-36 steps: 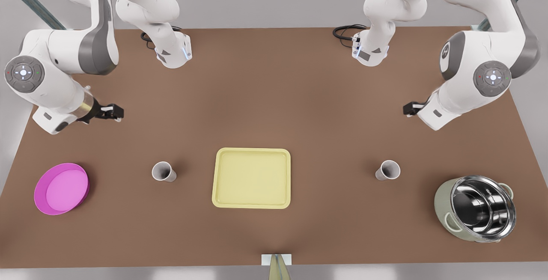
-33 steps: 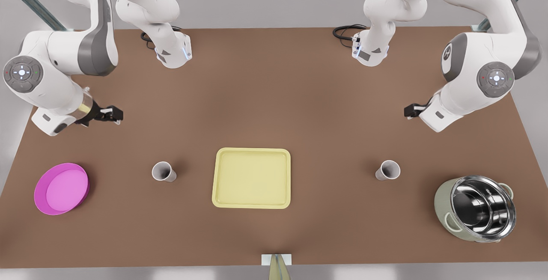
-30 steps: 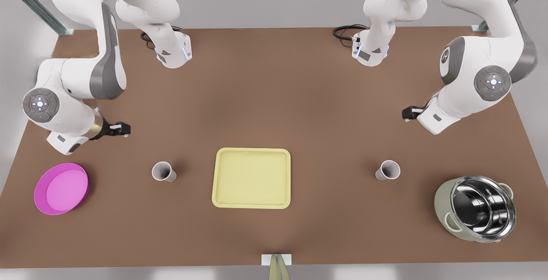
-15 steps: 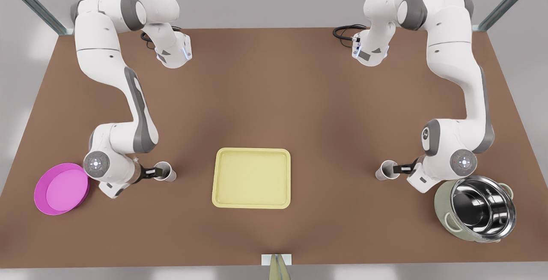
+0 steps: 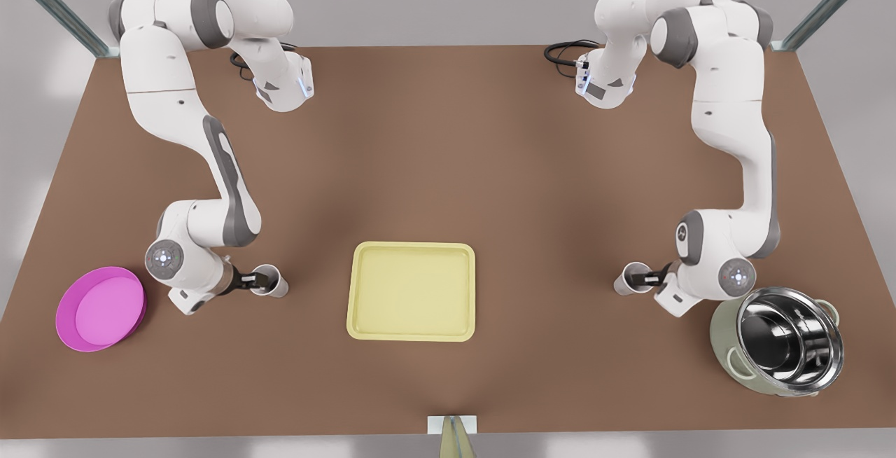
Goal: Use both arms to respectively pick up the white IKEA cups from the middle-left and middle-right positions, then place the white IKEA cups onto the middle-middle tray, ensuring that the cups remain upright and do not tip over
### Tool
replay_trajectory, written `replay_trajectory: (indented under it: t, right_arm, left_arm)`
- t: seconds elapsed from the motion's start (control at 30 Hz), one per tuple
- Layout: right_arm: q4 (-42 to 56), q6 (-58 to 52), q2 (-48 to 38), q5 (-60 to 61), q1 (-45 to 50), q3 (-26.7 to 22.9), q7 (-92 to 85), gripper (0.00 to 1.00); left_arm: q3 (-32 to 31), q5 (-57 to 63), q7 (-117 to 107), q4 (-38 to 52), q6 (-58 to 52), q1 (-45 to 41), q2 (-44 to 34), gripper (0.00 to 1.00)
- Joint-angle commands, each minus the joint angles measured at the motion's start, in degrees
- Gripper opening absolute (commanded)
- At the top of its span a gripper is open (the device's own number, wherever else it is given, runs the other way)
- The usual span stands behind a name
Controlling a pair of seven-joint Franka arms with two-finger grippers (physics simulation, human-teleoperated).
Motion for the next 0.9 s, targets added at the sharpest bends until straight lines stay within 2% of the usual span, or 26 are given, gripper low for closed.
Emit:
replay_trajectory:
  t: [0.0, 0.03, 0.07, 0.13, 0.17, 0.27, 0.33, 0.37, 0.4, 0.47, 0.53, 0.6, 0.67, 0.77, 0.87]
  right_arm:
    - [-0.23, 2.78, 0.21, 0.14, -0.26, 0.0, 0.46, 1.0]
    - [-0.76, 3.57, 0.3, 0.05, -0.17, 0.0, 0.46, 1.0]
    - [-1.03, 3.74, 0.3, 0.05, -0.17, 0.0, 0.46, 1.0]
    - [-1.03, 3.74, 0.65, 0.05, 0.18, 0.0, 0.46, 0.97]
    - [-1.03, 3.74, 1.09, -0.04, 0.27, 0.0, 0.46, 0.94]
    - [-1.03, 3.66, 1.17, -0.39, 0.35, 0.0, -0.07, 0.56]
    - [-0.76, 3.66, 1.44, -0.48, 0.79, 0.0, -0.42, 0.48]
    - [-0.59, 3.57, 1.44, -0.56, 0.97, 0.0, -0.42, 0.43]
    - [-0.41, 3.57, 1.44, -0.56, 1.58, 0.0, -0.42, 0.37]
    - [-0.06, 3.3, 1.35, -0.65, 1.76, 0.0, -0.42, 0.26]
    - [0.82, 2.95, 0.56, -0.65, 1.59, 0.0, -2.7, 0.22]
    - [2.49, 2.78, 0.21, -0.3, 1.58, 0.09, -5.51, 0.22]
    - [3.89, 2.78, 0.21, -0.13, 1.58, 1.67, -6.13, 0.22]
    - [5.04, 3.48, 0.56, 0.49, 2.2, 4.31, -6.04, 0.22]
    - [4.86, 3.65, 0.91, 1.72, 2.02, 8.35, -6.04, 0.21]
  left_arm:
    - [0.0, -0.43, -0.1, 0.01, 1.43, 0.12, 0.21, 0.94]
    - [0.0, -0.43, -0.1, 0.01, 1.43, 0.12, 0.38, 0.77]
    - [0.0, -0.52, -0.19, 0.01, 1.43, 0.03, 0.56, 0.74]
    - [-0.18, -0.61, -1.86, -0.34, 1.17, -0.05, 0.56, 0.55]
    - [-0.18, -2.53, -1.86, -0.43, 0.99, -0.06, 0.65, 0.49]
    - [-0.27, -3.16, -1.95, -0.43, 0.9, -0.06, 0.65, 0.4]
    - [-0.27, -3.16, -3.26, -0.69, 0.73, -0.32, 0.3, 0.35]
    - [-0.27, -3.16, -3.35, -0.61, 0.73, -0.32, 0.21, 0.26]
    - [-0.18, -3.16, -3.44, -0.61, 0.81, -0.41, 0.21, 0.21]
    - [-0.36, -3.24, -3.35, -0.17, 0.73, -0.41, 0.03, 0.21]
    - [-0.36, -5.62, -6.6, -0.17, 0.73, -1.72, -2.51, 0.21]
    - [-1.32, -5.53, -12.39, 1.41, -2.96, -3.57, -3.66, 0.21]
    - [-7.3, -4.83, -28.22, 3.43, -4.72, -6.55, -3.75, 0.21]
    - [-8.61, -5.18, -42.1, 6.51, -4.55, -14.03, -3.13, 0.21]
    - [-14.59, -5.7, -63.97, 14.68, -3.32, -17.71, 2.75, 0.21]
